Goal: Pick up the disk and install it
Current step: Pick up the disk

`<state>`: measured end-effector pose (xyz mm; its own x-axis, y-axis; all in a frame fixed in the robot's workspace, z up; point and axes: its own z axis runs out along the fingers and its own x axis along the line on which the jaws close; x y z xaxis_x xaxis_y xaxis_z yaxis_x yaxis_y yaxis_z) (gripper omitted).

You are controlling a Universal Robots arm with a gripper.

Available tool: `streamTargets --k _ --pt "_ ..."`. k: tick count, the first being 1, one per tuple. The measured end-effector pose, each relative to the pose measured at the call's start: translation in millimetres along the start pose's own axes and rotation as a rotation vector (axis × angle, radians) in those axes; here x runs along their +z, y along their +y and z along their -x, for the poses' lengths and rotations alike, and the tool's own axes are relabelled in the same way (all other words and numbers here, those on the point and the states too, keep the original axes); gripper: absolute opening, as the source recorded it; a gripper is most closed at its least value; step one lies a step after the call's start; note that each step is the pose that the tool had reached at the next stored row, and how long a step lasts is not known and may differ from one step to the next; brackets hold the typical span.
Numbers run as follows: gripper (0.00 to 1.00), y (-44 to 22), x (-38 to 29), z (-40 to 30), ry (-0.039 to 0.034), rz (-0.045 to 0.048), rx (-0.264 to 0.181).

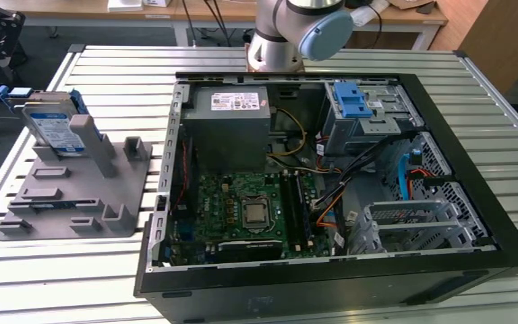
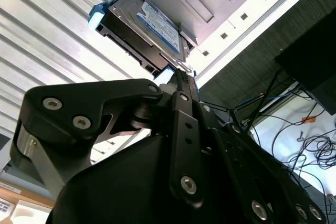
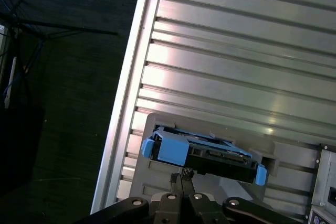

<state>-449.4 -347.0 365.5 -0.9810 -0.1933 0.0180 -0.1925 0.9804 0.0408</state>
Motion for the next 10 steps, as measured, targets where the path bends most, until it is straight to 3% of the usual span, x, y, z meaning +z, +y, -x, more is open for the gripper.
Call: streamTargets --k 6,10 --pt "0.11 0.0 0.0 0.0 0.0003 -0.0001 -0.009" --pt "0.11 0.0 0.1 0.0 0.0022 -0.001 -0.056"
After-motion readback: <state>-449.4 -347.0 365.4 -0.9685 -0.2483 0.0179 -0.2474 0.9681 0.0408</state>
